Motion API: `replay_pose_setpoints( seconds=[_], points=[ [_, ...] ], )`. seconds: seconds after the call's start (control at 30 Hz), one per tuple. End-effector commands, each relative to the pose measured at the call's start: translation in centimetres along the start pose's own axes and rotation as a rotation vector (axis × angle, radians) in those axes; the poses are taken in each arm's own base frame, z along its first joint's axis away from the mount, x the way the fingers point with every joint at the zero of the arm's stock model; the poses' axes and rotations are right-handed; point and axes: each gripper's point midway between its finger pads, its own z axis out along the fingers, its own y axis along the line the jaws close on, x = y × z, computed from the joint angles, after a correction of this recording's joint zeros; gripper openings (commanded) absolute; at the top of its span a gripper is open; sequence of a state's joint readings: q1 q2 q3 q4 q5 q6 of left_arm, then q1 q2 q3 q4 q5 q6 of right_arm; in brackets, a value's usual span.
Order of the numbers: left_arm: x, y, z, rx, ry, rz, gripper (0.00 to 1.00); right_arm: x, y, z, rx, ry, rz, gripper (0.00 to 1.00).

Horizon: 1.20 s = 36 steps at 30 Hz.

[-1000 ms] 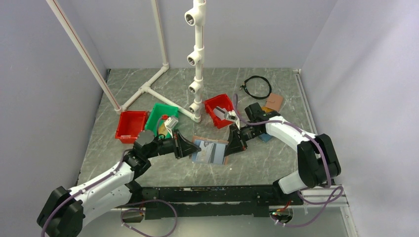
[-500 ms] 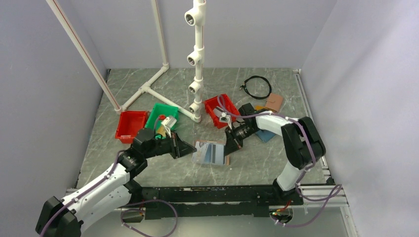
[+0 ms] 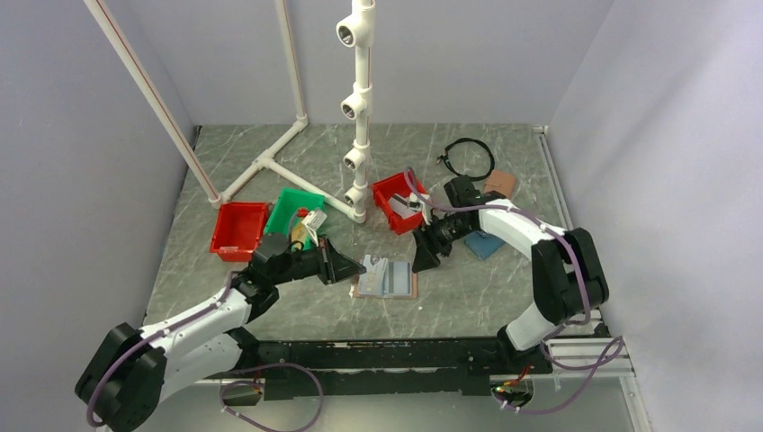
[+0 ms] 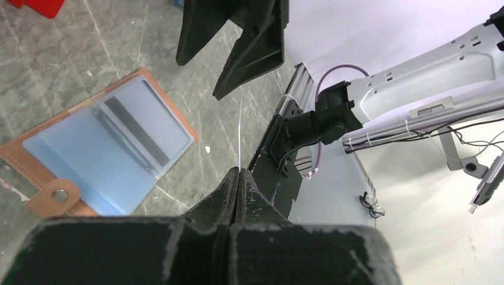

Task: Take the credit cards out of the card holder
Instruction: Place the credit card in the storage box.

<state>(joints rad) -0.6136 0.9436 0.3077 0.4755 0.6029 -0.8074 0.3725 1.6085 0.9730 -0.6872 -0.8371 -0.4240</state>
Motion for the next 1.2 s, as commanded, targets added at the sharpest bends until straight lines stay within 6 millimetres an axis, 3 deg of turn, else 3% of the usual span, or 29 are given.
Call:
replay_pose_setpoints(
  seconds=[0.0,0.27,0.63,0.7,0.8,0.87,0.93,1.03,1.17],
  points=[
    [-1.6,-1.8,0.5,0.093,-0.049,0.036,0.00,-1.6,-0.1,-2.2,0.064,-0.074,-0.101,0.65],
    [-1.9,-3.1,2.4,0.131,-0.063,0.085,0.00,-3.6,8.4,-4.5,-0.324,-0.306,-0.294,0.75],
    [-1.1,-4.0,5.9,0.166,-0.046,0.106,0.00,-4.0,8.9,-4.2,-0.403,-0.330,-0.206,0.72],
    [-0.9,-4.0,6.3,0.168,-0.037,0.102,0.00,-4.0,9.0,-4.2,-0.406,-0.329,-0.202,0.67],
    [-0.8,-3.9,6.8,0.173,-0.038,0.095,0.00,-4.0,9.0,-4.2,-0.413,-0.326,-0.191,0.47],
    [-0.7,-3.9,7.0,0.172,-0.037,0.089,0.00,-4.1,9.0,-4.2,-0.415,-0.322,-0.186,0.29],
    [-0.8,-3.7,7.1,0.160,-0.038,0.083,0.00,-4.1,8.9,-4.1,-0.413,-0.312,-0.182,0.03],
    [-0.8,-3.1,6.9,0.120,-0.042,0.077,0.08,-4.1,8.8,-4.2,-0.406,-0.301,-0.182,0.00],
    [-0.9,-2.2,6.2,0.039,-0.052,0.054,0.38,-4.4,8.2,-4.5,-0.366,-0.286,-0.189,0.00]
  ],
)
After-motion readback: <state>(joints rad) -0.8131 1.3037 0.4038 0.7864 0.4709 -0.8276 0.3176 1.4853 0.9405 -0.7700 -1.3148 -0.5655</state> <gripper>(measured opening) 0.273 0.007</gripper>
